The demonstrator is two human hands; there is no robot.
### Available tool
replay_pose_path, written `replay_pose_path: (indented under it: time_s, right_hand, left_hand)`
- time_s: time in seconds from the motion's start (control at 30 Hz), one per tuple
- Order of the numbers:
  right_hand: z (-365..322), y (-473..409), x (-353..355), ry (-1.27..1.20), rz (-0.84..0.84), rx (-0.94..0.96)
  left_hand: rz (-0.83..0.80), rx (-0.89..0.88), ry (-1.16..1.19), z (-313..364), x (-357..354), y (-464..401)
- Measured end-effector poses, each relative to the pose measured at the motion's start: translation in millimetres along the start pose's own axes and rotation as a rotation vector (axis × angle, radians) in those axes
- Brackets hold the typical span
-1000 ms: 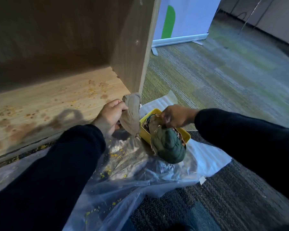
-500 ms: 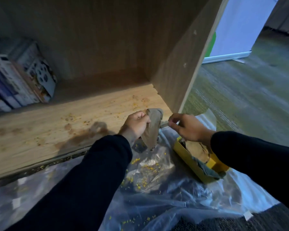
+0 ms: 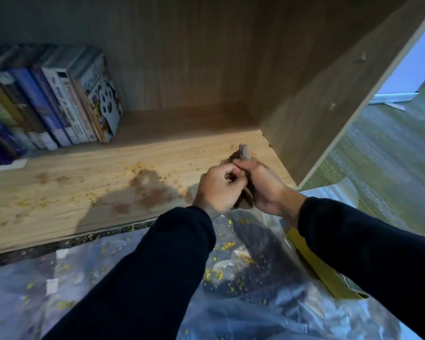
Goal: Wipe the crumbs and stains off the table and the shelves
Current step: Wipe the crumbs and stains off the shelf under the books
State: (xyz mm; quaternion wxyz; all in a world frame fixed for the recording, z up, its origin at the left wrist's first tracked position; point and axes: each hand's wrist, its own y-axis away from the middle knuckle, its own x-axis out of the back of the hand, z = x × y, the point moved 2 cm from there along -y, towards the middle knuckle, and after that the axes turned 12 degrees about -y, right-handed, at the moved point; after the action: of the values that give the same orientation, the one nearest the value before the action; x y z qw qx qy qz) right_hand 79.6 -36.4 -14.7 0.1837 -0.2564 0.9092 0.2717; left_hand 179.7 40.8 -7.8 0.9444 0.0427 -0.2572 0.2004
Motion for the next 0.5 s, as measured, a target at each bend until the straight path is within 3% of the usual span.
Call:
replay_pose_path:
  time_s: [0.2, 0.3, 0.4, 0.5]
  right_hand:
    - [-52, -39, 34, 0.044, 0.269, 0.076]
    - [-92, -49, 44, 0.210, 0.437, 0.125]
    - [-118, -49, 44, 0.611, 0.587, 0.128]
    - [-114, -64, 45, 1.078, 0.642, 0.245]
  left_hand:
    - [0.204, 0.195, 0.284, -34, 38, -18]
    - [0.112, 0.340, 0.323, -45, 56, -26]
    - [-0.005, 0.342, 0.253, -53, 70, -29]
    - [0.038, 0.319, 0.240, -58, 79, -33]
